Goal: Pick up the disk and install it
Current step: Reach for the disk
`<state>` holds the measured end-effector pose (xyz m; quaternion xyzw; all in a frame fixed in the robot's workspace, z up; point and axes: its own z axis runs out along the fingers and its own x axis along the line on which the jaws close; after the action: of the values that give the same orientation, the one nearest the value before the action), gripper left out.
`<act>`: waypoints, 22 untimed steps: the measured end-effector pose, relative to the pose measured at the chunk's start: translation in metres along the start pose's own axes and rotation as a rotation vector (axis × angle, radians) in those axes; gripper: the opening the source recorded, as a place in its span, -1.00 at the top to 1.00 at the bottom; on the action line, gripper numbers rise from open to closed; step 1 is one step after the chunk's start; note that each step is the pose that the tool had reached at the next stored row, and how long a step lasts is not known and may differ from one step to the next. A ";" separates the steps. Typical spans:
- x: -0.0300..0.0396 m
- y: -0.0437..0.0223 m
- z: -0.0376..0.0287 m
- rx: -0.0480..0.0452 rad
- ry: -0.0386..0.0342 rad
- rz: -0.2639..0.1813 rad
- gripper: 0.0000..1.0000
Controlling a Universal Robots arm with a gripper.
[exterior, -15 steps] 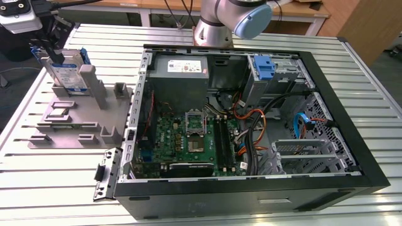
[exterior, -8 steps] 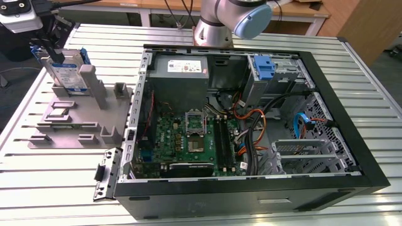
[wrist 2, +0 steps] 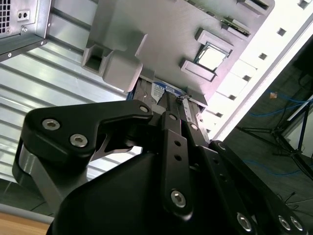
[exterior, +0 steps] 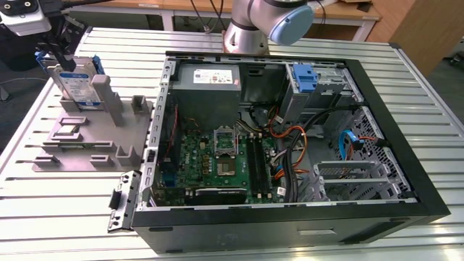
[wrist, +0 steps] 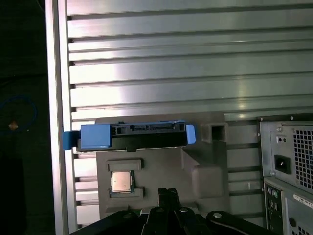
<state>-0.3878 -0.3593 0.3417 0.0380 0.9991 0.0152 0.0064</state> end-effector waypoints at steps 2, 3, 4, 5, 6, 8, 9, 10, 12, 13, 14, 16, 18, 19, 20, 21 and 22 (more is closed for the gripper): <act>0.0001 0.0014 0.0002 -0.0001 -0.0001 0.000 0.80; 0.0002 0.0021 0.0002 -0.0001 0.0000 0.000 0.80; 0.0002 0.0027 0.0003 -0.0001 0.0001 0.000 0.80; 0.0003 0.0033 0.0004 -0.0002 0.0000 0.000 0.80; 0.0003 0.0039 0.0004 -0.0003 0.0000 0.000 0.80; 0.0004 0.0048 0.0005 -0.0006 0.0000 0.000 0.80; 0.0004 0.0050 0.0006 -0.0009 0.0000 0.000 0.80; 0.0004 0.0051 0.0006 -0.0008 0.0000 0.000 0.80; 0.0004 0.0052 0.0006 -0.0008 0.0001 0.000 0.80; 0.0004 0.0052 0.0006 -0.0009 0.0001 0.000 0.80; 0.0004 0.0052 0.0006 -0.0008 0.0001 0.000 0.80; 0.0004 0.0052 0.0006 -0.0008 0.0000 0.000 0.80; 0.0007 0.0054 0.0007 -0.0008 0.0002 0.000 0.80; 0.0008 0.0057 0.0009 -0.0008 0.0000 0.000 0.80; 0.0010 0.0060 0.0011 -0.0009 -0.0001 0.000 0.80; 0.0011 0.0063 0.0013 -0.0009 -0.0001 0.000 0.80; 0.0013 0.0068 0.0014 -0.0009 0.0000 0.000 0.80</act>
<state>-0.3886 -0.3524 0.3405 0.0380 0.9991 0.0156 0.0064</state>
